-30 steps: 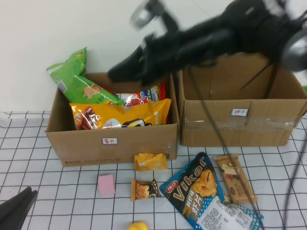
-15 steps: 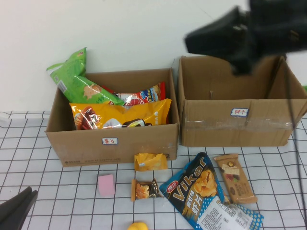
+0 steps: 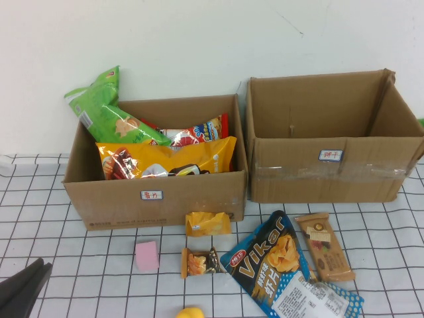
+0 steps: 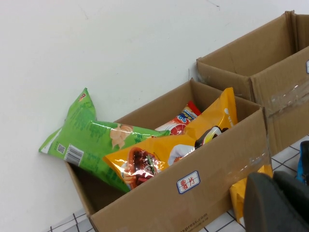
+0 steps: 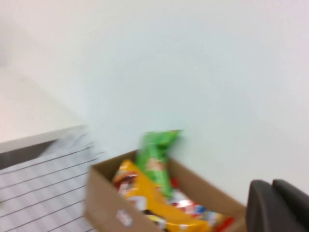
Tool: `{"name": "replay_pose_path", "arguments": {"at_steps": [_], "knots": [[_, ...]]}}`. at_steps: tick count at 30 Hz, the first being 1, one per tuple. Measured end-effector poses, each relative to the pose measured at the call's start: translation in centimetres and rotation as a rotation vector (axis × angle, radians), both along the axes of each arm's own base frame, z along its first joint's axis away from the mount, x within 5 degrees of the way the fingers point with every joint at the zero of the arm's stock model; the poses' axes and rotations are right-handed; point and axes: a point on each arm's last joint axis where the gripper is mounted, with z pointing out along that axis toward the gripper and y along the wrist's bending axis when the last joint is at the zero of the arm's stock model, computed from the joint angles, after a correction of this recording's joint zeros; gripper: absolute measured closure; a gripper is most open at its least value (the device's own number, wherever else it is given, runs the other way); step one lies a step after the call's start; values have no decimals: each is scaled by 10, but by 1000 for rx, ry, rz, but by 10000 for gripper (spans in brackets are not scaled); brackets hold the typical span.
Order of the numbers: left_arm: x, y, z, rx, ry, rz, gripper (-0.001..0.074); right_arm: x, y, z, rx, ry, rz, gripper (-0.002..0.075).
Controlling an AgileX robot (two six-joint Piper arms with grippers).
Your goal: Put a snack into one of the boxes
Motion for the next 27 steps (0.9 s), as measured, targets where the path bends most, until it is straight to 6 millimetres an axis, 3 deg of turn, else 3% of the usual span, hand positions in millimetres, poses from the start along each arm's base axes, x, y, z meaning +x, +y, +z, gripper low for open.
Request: {"name": "replay_pose_path", "arguments": {"at_steps": [4, 10, 20, 27], "knots": [[0, 0, 0, 0, 0, -2, 737, -26, -18, -30, 35, -48, -87, 726], [0, 0, 0, -2, 0, -4, 737, -50, -35, -70, 56, -105, -165, 726], [0, -1, 0, -2, 1, -12, 737, -43, -51, -109, 60, -125, -363, 726], [-1, -2, 0, -3, 2, -25, 737, -37, -63, -177, 84, 89, -544, 727]]}}
